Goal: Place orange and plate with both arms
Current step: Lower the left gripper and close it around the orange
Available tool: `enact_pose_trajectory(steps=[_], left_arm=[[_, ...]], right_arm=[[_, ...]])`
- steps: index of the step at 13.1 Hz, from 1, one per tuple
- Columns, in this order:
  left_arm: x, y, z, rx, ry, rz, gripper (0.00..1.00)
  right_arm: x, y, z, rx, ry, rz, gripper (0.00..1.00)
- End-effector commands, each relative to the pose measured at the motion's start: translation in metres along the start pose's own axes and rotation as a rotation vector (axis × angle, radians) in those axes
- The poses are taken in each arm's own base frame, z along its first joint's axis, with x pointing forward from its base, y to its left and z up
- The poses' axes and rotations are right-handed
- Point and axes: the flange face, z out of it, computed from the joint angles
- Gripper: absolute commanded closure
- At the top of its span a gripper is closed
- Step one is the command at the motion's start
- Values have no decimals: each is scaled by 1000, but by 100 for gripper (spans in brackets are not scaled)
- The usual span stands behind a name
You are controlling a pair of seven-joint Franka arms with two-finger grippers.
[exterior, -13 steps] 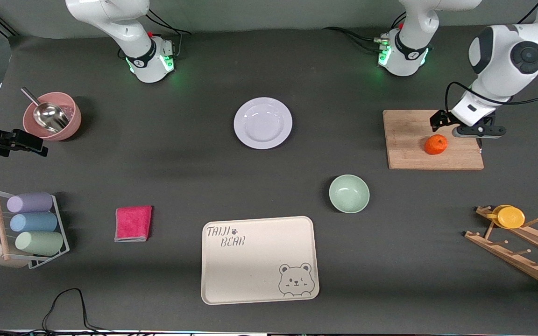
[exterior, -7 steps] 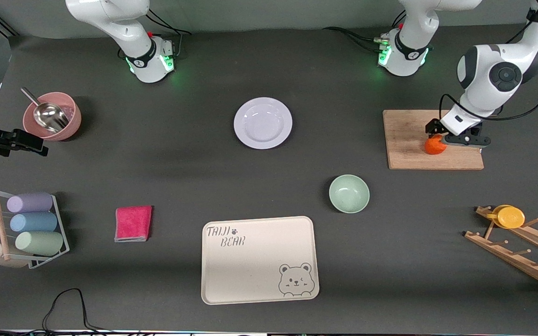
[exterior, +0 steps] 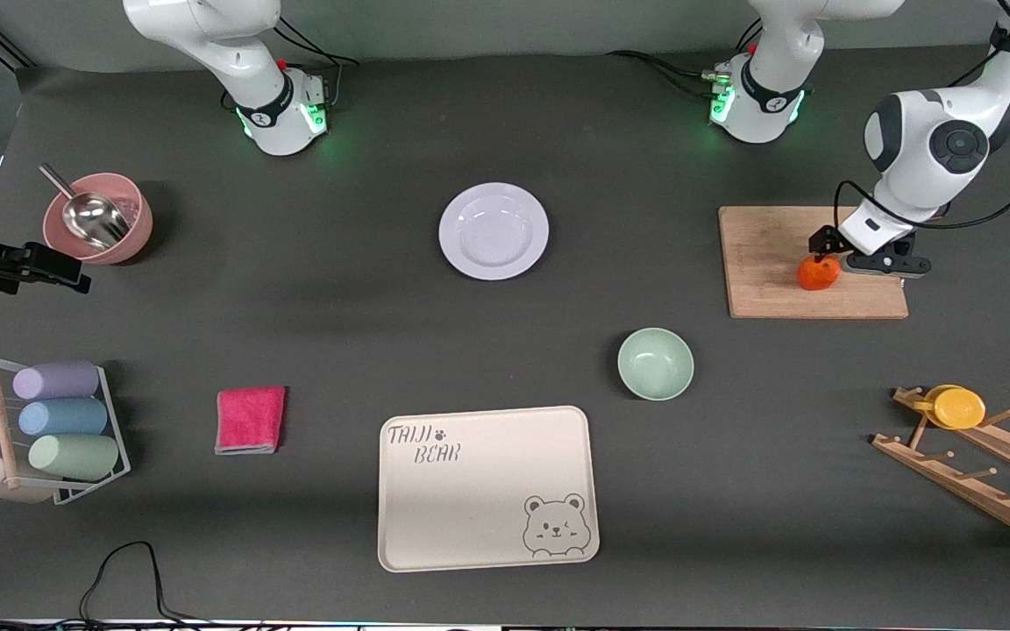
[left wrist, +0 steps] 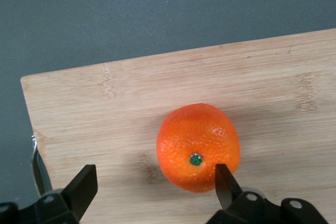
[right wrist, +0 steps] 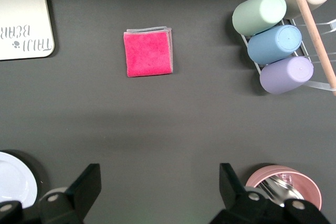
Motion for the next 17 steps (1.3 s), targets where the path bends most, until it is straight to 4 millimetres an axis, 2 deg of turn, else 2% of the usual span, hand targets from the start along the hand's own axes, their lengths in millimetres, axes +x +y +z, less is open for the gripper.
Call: enact_pose_trajectory(steps=[1,4,6,10,12,14,17], left_arm=[[0,3,-5,-8,6,-40,0],[10,-4,-28,-27,-38,-63,0],[11,0,-32,-47,-62,-68,0],[17,10,-9,-42,-31,-69,0],[18,16,11,-26,-22,-59,0],[15,18,19,-21,-22,-53,0],[15,18,22,-20,-23,-51,1]], right_arm=[[-7,2,-4,-20,6,-6,0],[-7,3,-4,-20,5,-9,0],[-7,3,-2,-20,4,-10,0],[-7,4,-3,-20,5,-8,0],[-6,4,-3,-20,7,-8,0],[-6,4,-3,-20,7,-10,0],[-7,6,-2,-20,5,-7,0]])
